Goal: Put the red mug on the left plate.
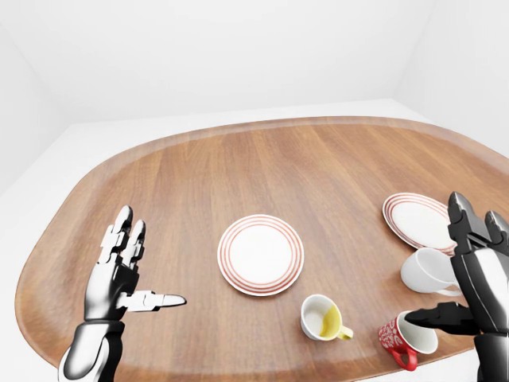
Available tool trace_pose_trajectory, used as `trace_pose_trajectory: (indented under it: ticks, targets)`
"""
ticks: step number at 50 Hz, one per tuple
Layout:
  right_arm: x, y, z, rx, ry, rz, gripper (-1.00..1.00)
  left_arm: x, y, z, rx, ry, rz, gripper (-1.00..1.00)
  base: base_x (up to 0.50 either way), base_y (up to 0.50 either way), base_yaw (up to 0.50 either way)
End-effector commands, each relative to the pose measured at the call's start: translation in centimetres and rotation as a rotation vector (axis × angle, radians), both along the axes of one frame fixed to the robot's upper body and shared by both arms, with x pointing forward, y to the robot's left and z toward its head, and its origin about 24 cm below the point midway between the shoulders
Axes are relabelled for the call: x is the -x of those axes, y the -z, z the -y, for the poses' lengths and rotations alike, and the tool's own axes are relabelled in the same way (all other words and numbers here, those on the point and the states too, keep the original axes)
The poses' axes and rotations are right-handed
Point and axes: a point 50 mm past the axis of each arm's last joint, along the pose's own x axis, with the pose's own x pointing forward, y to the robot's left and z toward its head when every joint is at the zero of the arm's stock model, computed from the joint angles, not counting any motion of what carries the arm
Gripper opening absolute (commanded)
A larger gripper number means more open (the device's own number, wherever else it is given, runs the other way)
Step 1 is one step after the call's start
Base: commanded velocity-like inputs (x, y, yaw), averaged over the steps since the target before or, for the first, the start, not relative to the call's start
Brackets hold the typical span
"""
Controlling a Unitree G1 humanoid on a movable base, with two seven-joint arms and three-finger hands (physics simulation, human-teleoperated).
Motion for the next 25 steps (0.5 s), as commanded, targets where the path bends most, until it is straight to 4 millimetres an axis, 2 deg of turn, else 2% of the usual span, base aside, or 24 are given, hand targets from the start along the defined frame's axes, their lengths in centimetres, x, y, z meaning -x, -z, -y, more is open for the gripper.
trace_pose_trajectory:
  ticks: [1, 4, 5, 13, 25]
  targets:
    - [2.4, 2.4, 3.0, -0.090, 0.169, -0.091, 1.00, 0.2, -0.1, 0.0, -0.005, -0.003, 0.002, 1.00, 0.00, 0.00, 0.00]
    - [3.2, 4.9, 4.2, -0.148, 0.249, -0.205, 1.00, 0.2, -0.1, -0.1, -0.003, -0.006, 0.003, 1.00, 0.00, 0.00, 0.00]
    - [3.8, 6.3, 4.9, -0.162, 0.287, -0.283, 1.00, 0.2, -0.1, -0.1, -0.005, -0.006, 0.002, 1.00, 0.00, 0.00, 0.00]
    - [6.3, 9.3, 6.8, -0.224, 0.357, -0.407, 1.00, 0.2, -0.1, -0.1, -0.005, -0.008, 0.003, 1.00, 0.00, 0.00, 0.00]
    - [8.6, 10.5, 8.9, -0.320, 0.443, -0.420, 1.00, 0.2, -0.1, -0.1, -0.007, -0.010, 0.002, 1.00, 0.00, 0.00, 0.00]
